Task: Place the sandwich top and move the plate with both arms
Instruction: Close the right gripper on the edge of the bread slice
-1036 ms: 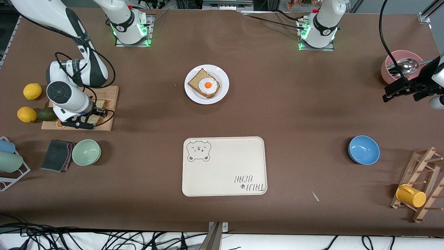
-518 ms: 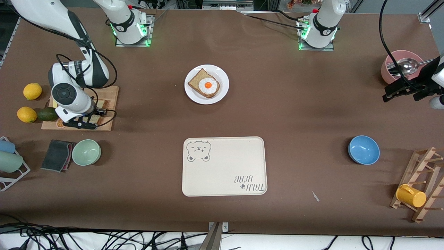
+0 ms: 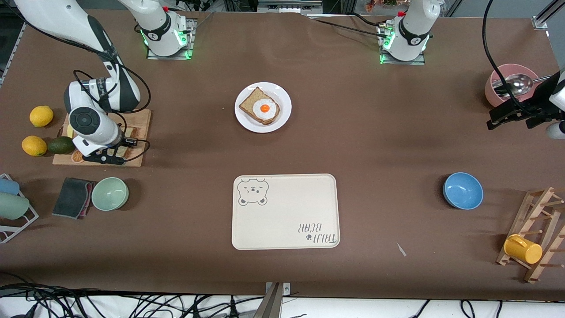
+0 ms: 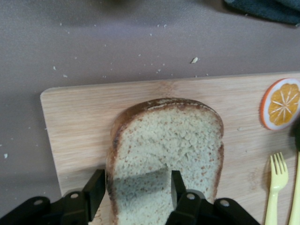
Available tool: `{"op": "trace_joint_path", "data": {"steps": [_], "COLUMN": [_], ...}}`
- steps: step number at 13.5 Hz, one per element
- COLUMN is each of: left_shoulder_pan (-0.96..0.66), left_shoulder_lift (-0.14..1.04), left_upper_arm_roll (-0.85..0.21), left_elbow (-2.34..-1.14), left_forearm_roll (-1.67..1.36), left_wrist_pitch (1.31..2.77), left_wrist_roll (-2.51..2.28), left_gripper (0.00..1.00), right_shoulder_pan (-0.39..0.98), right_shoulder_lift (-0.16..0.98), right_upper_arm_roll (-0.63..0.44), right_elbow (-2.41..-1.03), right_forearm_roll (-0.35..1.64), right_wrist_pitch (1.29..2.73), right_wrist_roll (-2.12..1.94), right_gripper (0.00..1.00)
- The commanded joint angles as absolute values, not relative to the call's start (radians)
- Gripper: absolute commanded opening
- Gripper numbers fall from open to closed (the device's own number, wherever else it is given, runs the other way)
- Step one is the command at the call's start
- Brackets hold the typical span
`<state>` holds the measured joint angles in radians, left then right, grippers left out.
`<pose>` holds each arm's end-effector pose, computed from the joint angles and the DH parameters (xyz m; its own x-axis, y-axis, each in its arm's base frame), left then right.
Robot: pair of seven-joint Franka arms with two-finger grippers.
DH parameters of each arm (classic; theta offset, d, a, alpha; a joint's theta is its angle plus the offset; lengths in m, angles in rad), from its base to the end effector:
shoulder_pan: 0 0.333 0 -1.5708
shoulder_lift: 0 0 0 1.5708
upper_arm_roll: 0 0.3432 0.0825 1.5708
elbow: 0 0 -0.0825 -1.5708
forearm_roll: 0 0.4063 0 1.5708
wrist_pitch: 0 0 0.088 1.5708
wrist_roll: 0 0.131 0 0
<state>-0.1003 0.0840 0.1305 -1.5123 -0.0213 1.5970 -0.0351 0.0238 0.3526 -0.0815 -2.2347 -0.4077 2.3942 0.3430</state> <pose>0.6071 0.0123 0.6097 0.9979 0.0653 0.0010 0.0653 -0.9978 0.0104 0.5416 -0.0426 0.1811 0.9862 -0.0909 -0.1382 -0.0460 -0.9533 0.2987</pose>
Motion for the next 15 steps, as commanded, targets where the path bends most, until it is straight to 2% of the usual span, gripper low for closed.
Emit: {"op": "trace_joint_path", "data": {"steps": [1, 3, 4, 5, 15], "left_shoulder_pan": [-0.106, -0.106, -0.104, -0.104, -0.103], "left_shoulder_lift": [0.083, 0.084, 0.083, 0.084, 0.084], "left_upper_arm_roll": [0.138, 0.138, 0.138, 0.138, 0.138], "left_elbow": [-1.496, -1.496, -1.496, -1.496, -1.496], "left_forearm_roll": [-0.051, -0.051, -0.051, -0.051, -0.051], "left_wrist_pitch": [1.577, 1.577, 1.577, 1.574, 1.574], "left_wrist_roll": [-0.044, -0.044, -0.044, -0.044, -0.044], "left_gripper": [1.00, 1.00, 1.00, 1.00, 1.00], "right_shoulder_pan": [0.023, 0.023, 0.023, 0.023, 0.023], "right_shoulder_lift": [0.368, 0.373, 0.373, 0.373, 0.370], "right_upper_arm_roll": [-0.080, -0.080, -0.080, -0.078, -0.077], "right_elbow": [-2.238, -2.238, -2.235, -2.235, -2.223], "right_forearm_roll": [-0.433, -0.431, -0.431, -0.431, -0.428], "right_wrist_pitch": [2.413, 2.413, 2.407, 2.404, 2.401], "right_wrist_roll": [0.367, 0.367, 0.365, 0.367, 0.364], "right_gripper": [0.49, 0.28, 0.11, 0.00, 0.00]}}
